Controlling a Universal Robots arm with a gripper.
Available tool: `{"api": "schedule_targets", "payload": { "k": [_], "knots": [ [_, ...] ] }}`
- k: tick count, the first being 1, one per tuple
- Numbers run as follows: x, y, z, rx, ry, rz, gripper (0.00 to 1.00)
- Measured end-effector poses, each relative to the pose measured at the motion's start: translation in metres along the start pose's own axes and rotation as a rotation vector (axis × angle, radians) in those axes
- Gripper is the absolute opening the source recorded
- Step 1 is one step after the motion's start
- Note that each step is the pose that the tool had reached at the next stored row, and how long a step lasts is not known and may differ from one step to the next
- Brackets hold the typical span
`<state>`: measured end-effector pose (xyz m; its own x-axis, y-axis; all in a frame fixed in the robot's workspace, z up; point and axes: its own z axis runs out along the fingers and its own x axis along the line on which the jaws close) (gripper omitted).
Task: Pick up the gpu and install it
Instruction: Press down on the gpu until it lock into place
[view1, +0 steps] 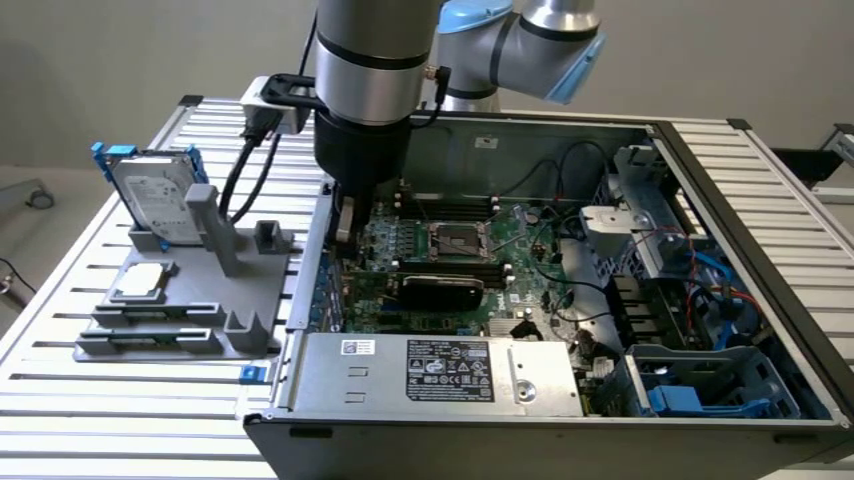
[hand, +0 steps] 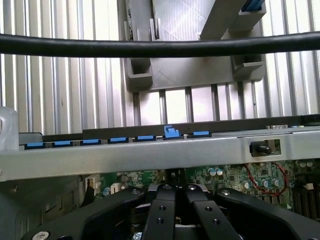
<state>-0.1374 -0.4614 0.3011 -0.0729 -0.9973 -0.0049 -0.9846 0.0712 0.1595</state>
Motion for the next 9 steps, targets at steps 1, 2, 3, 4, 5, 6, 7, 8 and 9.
{"api": "schedule_targets", "payload": {
  "k": [1,2,3,4,5,6,7,8,9],
  "knots": [
    [0.0000,0.0000,0.0000,-0.0001,0.0000,0.000,0.11],
    [0.0000,0.0000,0.0000,-0.0002,-0.0001,0.001,0.11],
    [0.0000,0.0000,0.0000,-0.0003,-0.0001,0.001,0.11],
    [0.0000,0.0000,0.0001,-0.0003,-0.0001,0.002,0.11],
    [-0.0001,0.0000,0.0001,-0.0004,-0.0002,0.002,0.11],
    [-0.0001,0.0000,0.0002,-0.0004,-0.0003,0.003,0.11],
    [-0.0001,-0.0001,0.0003,-0.0003,-0.0005,0.003,0.11],
    [-0.0001,-0.0002,0.0004,-0.0003,-0.0005,0.004,0.11],
    [-0.0001,-0.0002,0.0005,-0.0003,-0.0006,0.004,0.11]
  ]
}}
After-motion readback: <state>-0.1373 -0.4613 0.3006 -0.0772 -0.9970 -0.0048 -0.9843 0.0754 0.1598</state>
